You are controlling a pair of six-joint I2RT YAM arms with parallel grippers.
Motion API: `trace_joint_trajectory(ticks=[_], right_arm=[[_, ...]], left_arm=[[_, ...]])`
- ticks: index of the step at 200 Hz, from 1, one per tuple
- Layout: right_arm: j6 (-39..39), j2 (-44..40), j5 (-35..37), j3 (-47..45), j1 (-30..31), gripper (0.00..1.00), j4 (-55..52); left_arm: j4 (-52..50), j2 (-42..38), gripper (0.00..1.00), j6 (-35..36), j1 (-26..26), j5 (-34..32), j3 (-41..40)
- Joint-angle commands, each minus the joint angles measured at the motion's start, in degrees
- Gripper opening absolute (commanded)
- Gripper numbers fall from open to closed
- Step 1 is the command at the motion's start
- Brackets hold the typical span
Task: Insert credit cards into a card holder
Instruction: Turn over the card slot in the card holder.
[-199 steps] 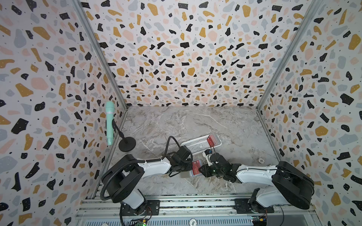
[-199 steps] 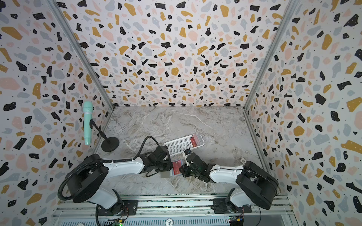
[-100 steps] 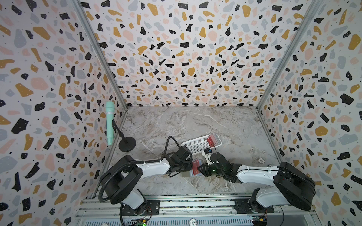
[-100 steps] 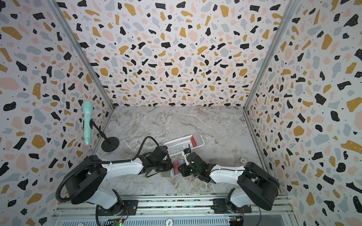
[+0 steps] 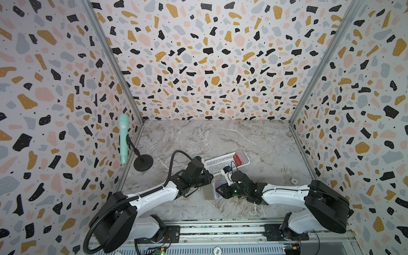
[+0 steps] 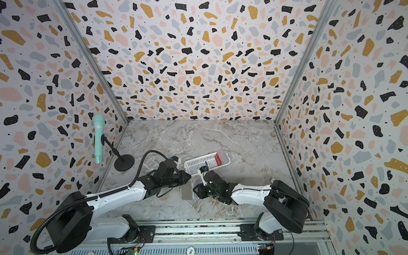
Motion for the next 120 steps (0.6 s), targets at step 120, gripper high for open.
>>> trace_joint_trajectory(ticks=[120], right_arm=[[-5.95,-1.92,4.48,5.95,-0.6,0.35,-8.04]], left_arm=[[2.47,-1.61,0.24,4.9,2.51,-0.03,0.47]])
